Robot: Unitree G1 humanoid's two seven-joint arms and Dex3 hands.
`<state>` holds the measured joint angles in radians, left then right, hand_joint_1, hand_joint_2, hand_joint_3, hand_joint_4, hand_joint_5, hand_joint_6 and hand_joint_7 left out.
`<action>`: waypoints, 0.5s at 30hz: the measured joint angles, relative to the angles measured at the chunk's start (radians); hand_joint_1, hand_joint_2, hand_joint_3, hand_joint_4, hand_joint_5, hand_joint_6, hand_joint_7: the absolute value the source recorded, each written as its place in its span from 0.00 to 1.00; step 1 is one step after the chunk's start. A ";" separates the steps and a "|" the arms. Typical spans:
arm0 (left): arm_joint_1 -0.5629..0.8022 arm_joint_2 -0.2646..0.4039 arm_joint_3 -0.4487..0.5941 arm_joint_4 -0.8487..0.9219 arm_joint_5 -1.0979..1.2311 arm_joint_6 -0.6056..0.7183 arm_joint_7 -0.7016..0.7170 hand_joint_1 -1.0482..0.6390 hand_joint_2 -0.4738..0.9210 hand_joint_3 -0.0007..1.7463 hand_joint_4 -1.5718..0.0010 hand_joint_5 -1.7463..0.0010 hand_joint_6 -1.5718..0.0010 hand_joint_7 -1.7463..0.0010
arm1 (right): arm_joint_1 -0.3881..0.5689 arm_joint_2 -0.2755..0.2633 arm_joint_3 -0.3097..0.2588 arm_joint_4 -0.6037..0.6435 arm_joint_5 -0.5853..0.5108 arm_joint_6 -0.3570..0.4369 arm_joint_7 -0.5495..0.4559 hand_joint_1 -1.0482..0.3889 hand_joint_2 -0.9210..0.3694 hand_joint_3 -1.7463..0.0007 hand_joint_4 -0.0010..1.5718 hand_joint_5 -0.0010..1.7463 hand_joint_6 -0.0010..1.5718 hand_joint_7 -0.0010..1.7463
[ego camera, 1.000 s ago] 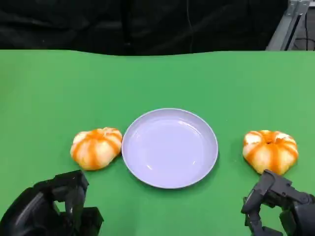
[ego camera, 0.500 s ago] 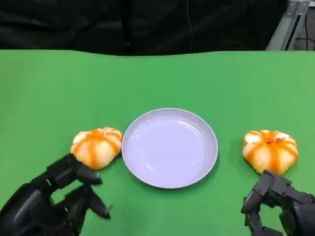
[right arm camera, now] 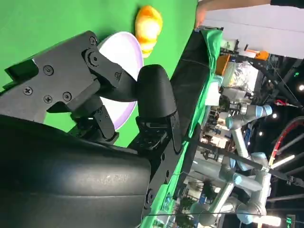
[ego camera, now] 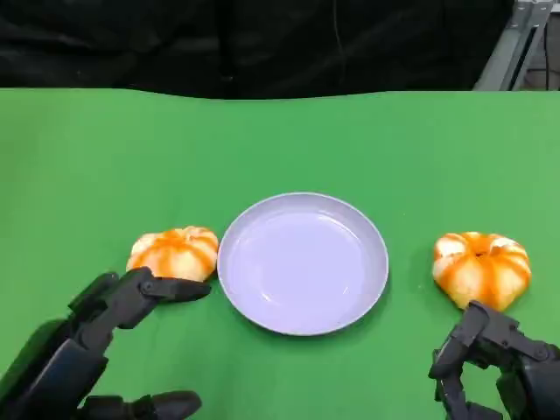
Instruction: Grasp the bread from the table and place it into the plate.
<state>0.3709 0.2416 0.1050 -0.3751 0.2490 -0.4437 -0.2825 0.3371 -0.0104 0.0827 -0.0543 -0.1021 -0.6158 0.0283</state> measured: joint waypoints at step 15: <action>-0.241 0.118 -0.084 0.157 0.588 -0.005 0.287 0.20 0.88 0.00 0.84 0.68 0.56 0.99 | -0.010 0.004 -0.002 0.005 -0.004 0.004 -0.009 0.64 0.29 0.34 0.52 1.00 0.45 0.91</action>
<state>0.1300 0.3598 0.0208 -0.2183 0.8371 -0.4482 0.0042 0.3268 -0.0060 0.0811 -0.0492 -0.1062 -0.6118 0.0194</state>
